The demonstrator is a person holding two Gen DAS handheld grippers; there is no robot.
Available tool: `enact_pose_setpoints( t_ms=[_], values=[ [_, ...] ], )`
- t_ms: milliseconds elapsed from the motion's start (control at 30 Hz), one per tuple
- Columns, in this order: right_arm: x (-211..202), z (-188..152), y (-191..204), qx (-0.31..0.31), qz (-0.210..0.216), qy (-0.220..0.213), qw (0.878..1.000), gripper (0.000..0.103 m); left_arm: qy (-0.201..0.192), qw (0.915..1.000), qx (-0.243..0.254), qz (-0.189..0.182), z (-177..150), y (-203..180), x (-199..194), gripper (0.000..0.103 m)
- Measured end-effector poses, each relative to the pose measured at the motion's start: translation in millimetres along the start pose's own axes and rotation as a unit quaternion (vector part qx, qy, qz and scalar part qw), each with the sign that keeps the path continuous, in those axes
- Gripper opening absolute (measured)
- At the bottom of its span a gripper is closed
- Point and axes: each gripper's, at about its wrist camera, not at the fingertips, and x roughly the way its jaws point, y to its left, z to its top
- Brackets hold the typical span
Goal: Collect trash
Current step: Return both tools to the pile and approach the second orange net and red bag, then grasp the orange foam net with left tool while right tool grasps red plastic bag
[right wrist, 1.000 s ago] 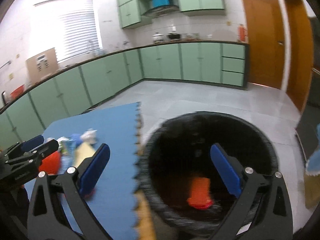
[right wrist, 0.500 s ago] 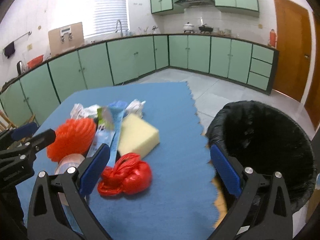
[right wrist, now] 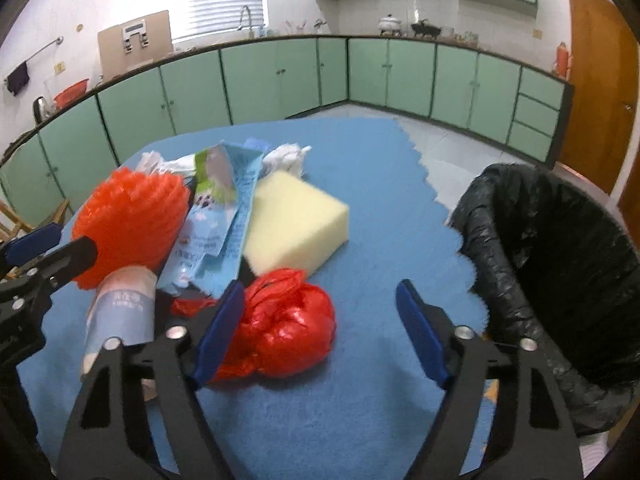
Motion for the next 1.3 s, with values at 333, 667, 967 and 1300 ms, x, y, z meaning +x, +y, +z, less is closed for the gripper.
enact_pose_setpoints(
  t_ms=[333,667,967,1300],
  values=[
    [-1,-5,9,-0.004,0.065,0.023,0.998,0.039,0.012,0.9998,0.002,-0.012,1,-10,12,0.071],
    [-31,15,0,-0.009,0.064,-0.016,0.998,0.032,0.010,0.9997,0.002,-0.023,8,-13,17,0.027],
    [-65,41,-13,-0.021,0.044,-0.068,0.996,0.032,-0.036,0.9989,-0.006,-0.028,28,-12,-16,0.022],
    [-100,59,-26,-0.017,0.033,-0.113,0.993,0.032,-0.063,0.9971,0.001,-0.044,48,-25,-51,0.022]
  ],
)
